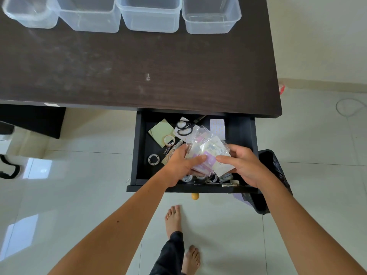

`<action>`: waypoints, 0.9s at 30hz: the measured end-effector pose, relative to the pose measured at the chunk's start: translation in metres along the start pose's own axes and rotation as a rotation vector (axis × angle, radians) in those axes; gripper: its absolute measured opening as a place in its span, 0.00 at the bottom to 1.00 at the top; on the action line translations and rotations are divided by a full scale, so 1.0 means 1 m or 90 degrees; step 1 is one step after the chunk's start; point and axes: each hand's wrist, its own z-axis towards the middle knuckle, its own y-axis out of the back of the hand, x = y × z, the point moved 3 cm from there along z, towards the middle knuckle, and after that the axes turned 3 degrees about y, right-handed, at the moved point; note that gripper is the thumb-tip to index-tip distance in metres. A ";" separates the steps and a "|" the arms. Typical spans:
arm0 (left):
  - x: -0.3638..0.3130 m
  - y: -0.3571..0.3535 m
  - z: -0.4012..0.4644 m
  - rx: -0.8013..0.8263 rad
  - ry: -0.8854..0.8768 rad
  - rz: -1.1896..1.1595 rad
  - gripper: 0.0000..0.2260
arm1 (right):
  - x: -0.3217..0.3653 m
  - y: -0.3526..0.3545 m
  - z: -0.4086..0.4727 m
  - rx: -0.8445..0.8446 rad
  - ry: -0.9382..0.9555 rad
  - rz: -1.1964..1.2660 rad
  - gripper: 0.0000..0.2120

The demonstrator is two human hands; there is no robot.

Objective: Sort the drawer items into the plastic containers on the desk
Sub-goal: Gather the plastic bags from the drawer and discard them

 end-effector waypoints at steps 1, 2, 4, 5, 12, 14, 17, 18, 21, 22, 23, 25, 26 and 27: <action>0.000 0.000 -0.001 0.005 0.002 0.000 0.22 | 0.000 -0.001 0.000 0.001 -0.002 0.002 0.14; -0.001 0.000 -0.001 0.016 0.002 0.008 0.21 | -0.001 -0.001 0.000 0.001 -0.006 0.004 0.14; -0.001 -0.001 0.000 0.032 0.002 0.027 0.18 | -0.002 0.000 0.000 -0.001 -0.017 0.011 0.14; -0.002 -0.001 0.000 0.031 0.001 0.033 0.17 | -0.002 0.000 -0.001 -0.001 -0.020 0.015 0.14; -0.014 -0.014 0.005 0.012 -0.005 0.078 0.19 | 0.002 0.014 -0.015 -0.036 -0.020 0.061 0.14; -0.025 -0.024 0.006 0.020 -0.016 0.102 0.19 | 0.008 0.022 -0.023 -0.049 -0.008 0.080 0.14; -0.047 -0.047 0.008 0.050 -0.011 0.123 0.17 | 0.014 0.040 -0.034 -0.086 0.011 0.121 0.15; -0.054 -0.056 0.010 0.063 -0.016 0.138 0.17 | 0.016 0.048 -0.038 -0.101 0.015 0.138 0.16; -0.070 -0.085 0.021 0.101 -0.029 0.177 0.14 | 0.016 0.074 -0.050 -0.147 0.028 0.190 0.15; -0.072 -0.096 0.025 0.114 -0.033 0.182 0.14 | 0.014 0.084 -0.054 -0.164 0.031 0.207 0.15; -0.074 -0.108 0.030 0.126 -0.037 0.191 0.15 | 0.011 0.093 -0.059 -0.180 0.032 0.225 0.15; -0.073 -0.135 0.040 0.142 -0.040 0.208 0.19 | 0.002 0.114 -0.071 -0.213 0.031 0.264 0.15; -0.071 -0.149 0.045 0.148 -0.040 0.212 0.20 | -0.002 0.124 -0.077 -0.230 0.032 0.283 0.15; -0.067 -0.162 0.051 0.148 -0.039 0.218 0.19 | -0.008 0.135 -0.083 -0.246 0.036 0.300 0.15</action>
